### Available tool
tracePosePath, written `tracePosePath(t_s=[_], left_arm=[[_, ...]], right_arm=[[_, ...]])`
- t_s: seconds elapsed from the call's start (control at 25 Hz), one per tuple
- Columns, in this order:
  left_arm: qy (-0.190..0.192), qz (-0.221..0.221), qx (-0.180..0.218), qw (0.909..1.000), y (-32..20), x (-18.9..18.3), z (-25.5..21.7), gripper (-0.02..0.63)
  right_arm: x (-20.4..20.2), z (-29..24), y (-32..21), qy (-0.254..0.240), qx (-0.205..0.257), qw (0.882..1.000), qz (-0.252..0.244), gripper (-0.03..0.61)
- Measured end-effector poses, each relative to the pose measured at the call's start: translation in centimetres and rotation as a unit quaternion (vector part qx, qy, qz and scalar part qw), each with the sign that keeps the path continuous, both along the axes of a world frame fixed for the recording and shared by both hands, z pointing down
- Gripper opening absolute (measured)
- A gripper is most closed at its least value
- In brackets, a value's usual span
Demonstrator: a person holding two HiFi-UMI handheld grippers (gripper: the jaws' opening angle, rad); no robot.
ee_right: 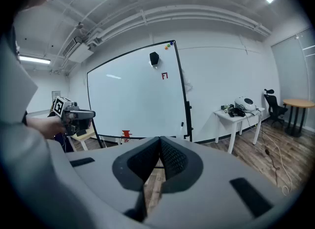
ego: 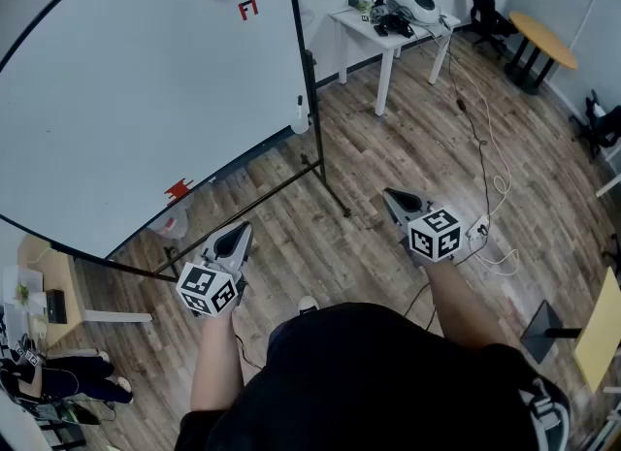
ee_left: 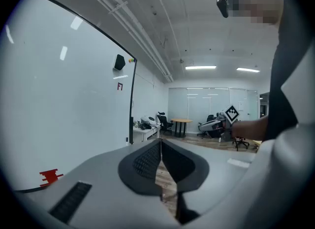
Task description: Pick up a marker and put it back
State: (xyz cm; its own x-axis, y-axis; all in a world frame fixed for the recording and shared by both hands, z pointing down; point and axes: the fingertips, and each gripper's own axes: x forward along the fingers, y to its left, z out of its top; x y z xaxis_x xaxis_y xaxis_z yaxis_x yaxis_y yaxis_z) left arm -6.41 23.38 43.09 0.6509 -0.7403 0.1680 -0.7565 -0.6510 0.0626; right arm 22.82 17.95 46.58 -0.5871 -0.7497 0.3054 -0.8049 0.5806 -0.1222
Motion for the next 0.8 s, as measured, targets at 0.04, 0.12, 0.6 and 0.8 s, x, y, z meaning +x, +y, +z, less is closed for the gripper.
tracePosePath(t_s=[0.04, 0.12, 0.6, 0.8], left_arm=[[0.000, 0.001, 0.001, 1.0000, 0.0, 0.2, -0.2, 0.014], [-0.001, 0.003, 0.004, 1.0000, 0.1, 0.6, -0.4, 0.014], [-0.010, 0.006, 0.006, 0.9999, -1.2, 1.7, -0.9, 0.014], [-0.004, 0.030, 0.010, 0.9995, -2.7, 2.2, -0.6, 0.014]], right_arm=[[0.1, 0.0, 0.1, 0.000, 0.000, 1.000, -0.001, -0.003], [0.4, 0.0, 0.3, -0.001, -0.001, 1.000, -0.002, -0.003], [1.5, 0.2, -1.5, -0.015, -0.007, 1.000, 0.011, -0.003], [0.8, 0.9, -3.5, -0.010, -0.012, 1.000, 0.009, -0.003]])
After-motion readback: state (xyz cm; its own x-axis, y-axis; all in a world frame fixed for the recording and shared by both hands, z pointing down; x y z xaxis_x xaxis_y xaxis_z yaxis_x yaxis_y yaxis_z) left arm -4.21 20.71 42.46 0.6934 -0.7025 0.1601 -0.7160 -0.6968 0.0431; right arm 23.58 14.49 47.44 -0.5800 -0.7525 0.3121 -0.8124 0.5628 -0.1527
